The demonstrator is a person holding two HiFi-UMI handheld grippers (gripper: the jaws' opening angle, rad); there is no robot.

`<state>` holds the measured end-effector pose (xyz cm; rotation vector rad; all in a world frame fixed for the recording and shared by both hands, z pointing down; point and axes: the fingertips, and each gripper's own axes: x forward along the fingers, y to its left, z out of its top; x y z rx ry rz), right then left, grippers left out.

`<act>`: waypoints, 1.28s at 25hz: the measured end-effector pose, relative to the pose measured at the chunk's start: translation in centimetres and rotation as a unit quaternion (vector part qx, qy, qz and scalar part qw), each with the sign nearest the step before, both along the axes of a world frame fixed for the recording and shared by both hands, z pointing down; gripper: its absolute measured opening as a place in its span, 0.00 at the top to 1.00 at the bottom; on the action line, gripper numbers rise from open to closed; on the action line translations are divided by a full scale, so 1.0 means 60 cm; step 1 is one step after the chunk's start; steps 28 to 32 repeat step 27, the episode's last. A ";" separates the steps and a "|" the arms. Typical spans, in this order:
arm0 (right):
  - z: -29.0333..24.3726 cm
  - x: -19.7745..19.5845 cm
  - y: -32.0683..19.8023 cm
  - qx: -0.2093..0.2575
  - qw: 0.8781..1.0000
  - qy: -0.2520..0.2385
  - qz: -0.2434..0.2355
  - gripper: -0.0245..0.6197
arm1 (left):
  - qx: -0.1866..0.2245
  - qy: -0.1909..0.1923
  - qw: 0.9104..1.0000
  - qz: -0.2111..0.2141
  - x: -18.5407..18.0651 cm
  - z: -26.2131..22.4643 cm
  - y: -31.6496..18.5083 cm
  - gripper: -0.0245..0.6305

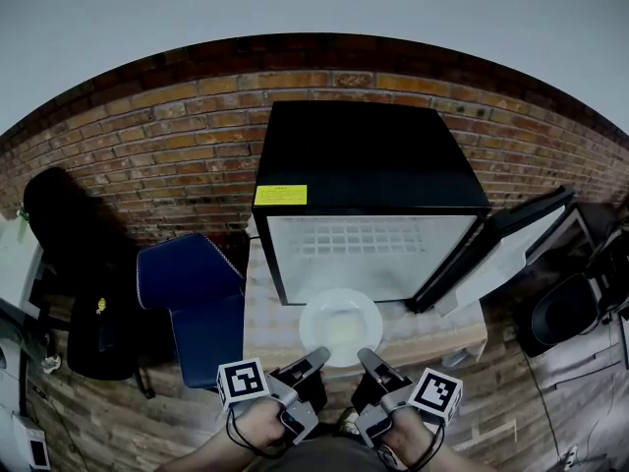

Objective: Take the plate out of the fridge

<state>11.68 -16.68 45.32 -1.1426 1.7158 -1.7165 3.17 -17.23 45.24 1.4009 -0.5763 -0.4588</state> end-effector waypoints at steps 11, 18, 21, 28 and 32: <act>0.002 0.000 0.006 -0.005 1.000 -0.009 0.004 0.91 | -0.002 0.004 1.000 0.000 0.002 0.002 0.004 0.92; 0.002 0.003 0.008 -0.005 1.000 -0.009 0.004 0.91 | -0.005 0.004 1.000 0.002 0.006 0.002 0.005 0.92; 0.002 0.006 0.007 -0.003 1.000 -0.006 0.005 0.91 | -0.006 0.003 1.000 0.003 0.008 0.002 0.005 0.92; 0.002 0.011 0.008 -0.005 1.000 -0.006 0.005 0.91 | -0.005 0.002 1.000 0.004 0.011 0.004 0.004 0.92; 0.002 0.011 0.008 -0.005 1.000 -0.006 0.005 0.91 | -0.005 0.002 1.000 0.004 0.011 0.004 0.004 0.92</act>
